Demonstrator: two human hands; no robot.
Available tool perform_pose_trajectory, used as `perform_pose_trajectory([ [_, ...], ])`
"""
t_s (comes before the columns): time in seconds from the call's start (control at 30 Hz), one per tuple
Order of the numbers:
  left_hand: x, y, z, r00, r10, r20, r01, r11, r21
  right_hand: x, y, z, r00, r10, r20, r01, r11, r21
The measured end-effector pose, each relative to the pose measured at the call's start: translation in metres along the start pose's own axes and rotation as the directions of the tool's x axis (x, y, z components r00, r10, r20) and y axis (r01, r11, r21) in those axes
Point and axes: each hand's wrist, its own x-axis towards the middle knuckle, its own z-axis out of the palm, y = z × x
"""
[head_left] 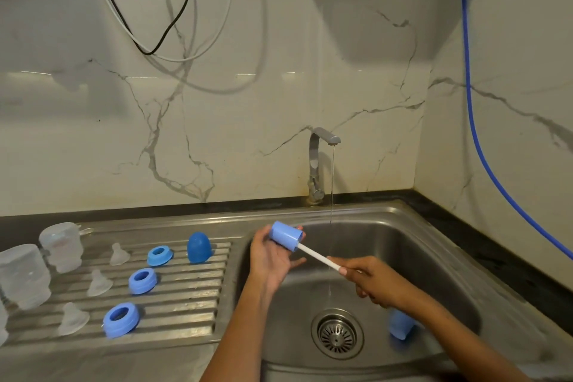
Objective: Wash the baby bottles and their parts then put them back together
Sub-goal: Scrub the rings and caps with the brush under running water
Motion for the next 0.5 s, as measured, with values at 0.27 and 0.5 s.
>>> perform_pose_trajectory([
  [0.27, 0.004, -0.003, -0.001, 0.976, 0.121, -0.182, -0.109, 0.991, 0.075, -0.002, -0.011, 0.005, 0.998, -0.061, 0.006, 0.060, 0.997, 0.041],
  [0.5, 0.007, -0.010, 0.006, 0.971, 0.128, -0.202, -0.107, 0.988, 0.112, -0.004, -0.009, -0.004, 0.996, 0.063, 0.062, -0.066, 0.997, 0.044],
])
